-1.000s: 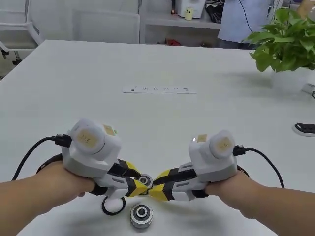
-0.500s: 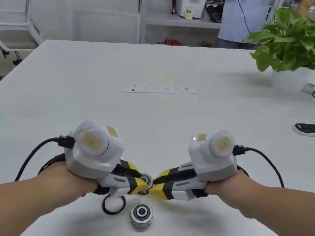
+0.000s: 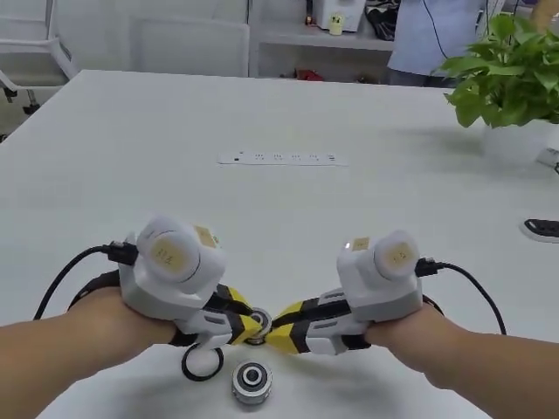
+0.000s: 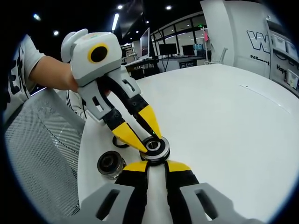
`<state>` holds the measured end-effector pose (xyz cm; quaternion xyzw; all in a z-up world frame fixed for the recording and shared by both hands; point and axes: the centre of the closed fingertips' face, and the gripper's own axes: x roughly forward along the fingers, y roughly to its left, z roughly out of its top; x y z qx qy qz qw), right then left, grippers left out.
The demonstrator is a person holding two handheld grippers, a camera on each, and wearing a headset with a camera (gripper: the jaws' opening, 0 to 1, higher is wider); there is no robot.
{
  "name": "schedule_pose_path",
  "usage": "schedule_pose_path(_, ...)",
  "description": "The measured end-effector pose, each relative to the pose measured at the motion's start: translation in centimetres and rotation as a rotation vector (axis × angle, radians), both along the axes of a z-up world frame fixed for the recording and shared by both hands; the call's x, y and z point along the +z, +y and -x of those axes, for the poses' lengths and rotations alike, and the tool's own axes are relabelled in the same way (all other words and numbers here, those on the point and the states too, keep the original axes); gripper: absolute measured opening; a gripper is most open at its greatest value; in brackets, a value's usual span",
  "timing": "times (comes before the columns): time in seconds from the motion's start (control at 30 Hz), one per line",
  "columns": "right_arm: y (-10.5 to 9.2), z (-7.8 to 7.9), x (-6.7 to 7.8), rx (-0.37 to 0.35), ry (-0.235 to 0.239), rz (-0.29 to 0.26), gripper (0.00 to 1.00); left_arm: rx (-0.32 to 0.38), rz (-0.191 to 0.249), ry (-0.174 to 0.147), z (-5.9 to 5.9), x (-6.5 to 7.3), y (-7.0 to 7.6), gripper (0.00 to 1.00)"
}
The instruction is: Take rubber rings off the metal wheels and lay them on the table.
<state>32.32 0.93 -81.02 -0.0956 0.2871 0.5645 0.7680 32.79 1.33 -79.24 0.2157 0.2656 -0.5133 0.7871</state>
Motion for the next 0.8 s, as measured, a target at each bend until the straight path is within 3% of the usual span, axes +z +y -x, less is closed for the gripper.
schedule_pose_path(0.53,-0.23,-0.05,-0.07,-0.026,0.032,-0.008,0.01,-0.006,-0.014,-0.008,0.0,-0.1,-0.02,0.14)
schedule_pose_path(0.8,-0.45,-0.13,0.09,-0.079,0.109,-0.051,0.0,-0.011,-0.028,-0.014,0.21,-0.15,-0.09,0.14)
